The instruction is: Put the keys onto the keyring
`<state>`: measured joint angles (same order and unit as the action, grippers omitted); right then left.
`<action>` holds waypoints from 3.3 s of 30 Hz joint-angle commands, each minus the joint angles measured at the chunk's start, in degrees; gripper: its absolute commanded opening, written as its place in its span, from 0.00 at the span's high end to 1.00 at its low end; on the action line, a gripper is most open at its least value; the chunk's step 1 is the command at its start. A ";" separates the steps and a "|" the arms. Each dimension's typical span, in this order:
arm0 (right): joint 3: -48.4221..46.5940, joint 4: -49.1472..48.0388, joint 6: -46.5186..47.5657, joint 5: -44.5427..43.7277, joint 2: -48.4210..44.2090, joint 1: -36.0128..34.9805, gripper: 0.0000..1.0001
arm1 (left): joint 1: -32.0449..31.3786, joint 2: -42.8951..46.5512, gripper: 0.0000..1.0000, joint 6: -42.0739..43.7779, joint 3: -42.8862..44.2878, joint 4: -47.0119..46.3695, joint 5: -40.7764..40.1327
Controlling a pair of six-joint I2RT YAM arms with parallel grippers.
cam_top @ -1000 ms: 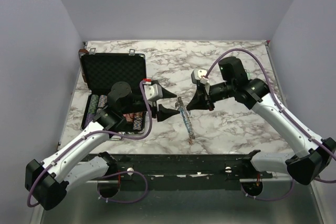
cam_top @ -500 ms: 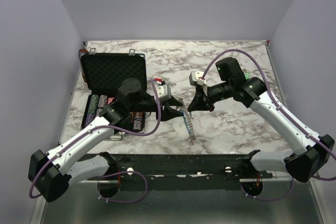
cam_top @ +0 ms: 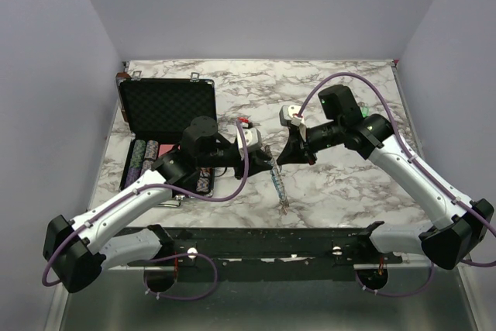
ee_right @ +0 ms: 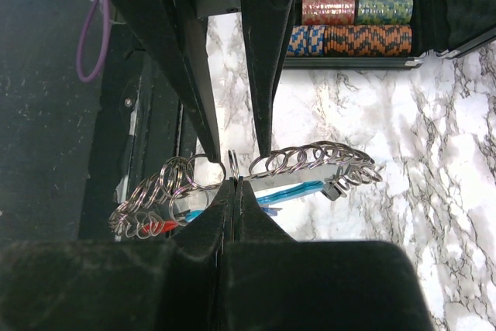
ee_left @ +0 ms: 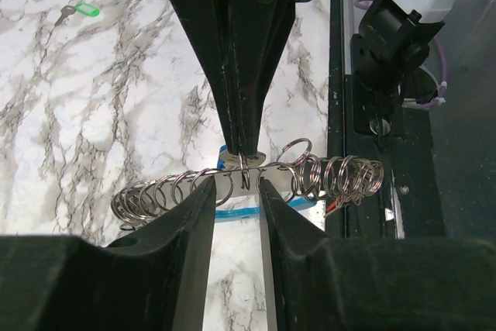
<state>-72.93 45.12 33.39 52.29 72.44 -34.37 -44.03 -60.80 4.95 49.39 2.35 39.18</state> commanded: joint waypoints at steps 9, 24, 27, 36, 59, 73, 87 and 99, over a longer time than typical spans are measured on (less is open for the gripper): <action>-0.90 -1.27 -1.39 0.88 0.15 0.27 1.00 | -1.76 -1.78 0.75 0.41 3.26 0.90 -2.27; 0.59 -2.93 -3.32 1.41 -1.34 0.27 0.94 | -1.85 0.93 1.00 0.24 0.11 -1.98 -4.55; 2.34 -6.26 -6.48 2.37 -2.83 0.44 0.73 | -1.23 3.05 1.00 -2.13 -2.71 -7.43 -4.64; 11.56 -24.62 -23.96 8.61 -8.80 2.82 0.47 | 0.09 7.27 1.00 -14.95 -12.46 -27.37 -2.97; 21.16 -47.15 -43.49 9.84 -10.48 2.82 0.75 | 0.09 8.24 1.00 -27.18 -20.73 -45.15 -8.32; 21.59 -51.80 -50.08 12.04 -10.83 4.66 0.74 | 0.52 8.68 1.00 -28.77 -22.93 -49.19 -7.98; 25.03 -54.53 -52.64 14.06 -10.66 4.58 0.72 | 0.88 8.41 1.00 -29.65 -22.93 -51.48 -6.66; 24.23 -55.67 -52.37 13.98 -9.08 2.91 0.69 | 0.88 5.51 1.00 -30.53 -21.00 -52.45 -3.67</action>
<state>-48.56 -8.82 -18.59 64.71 62.59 -30.46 -43.42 -54.68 -24.58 26.15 -45.95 32.88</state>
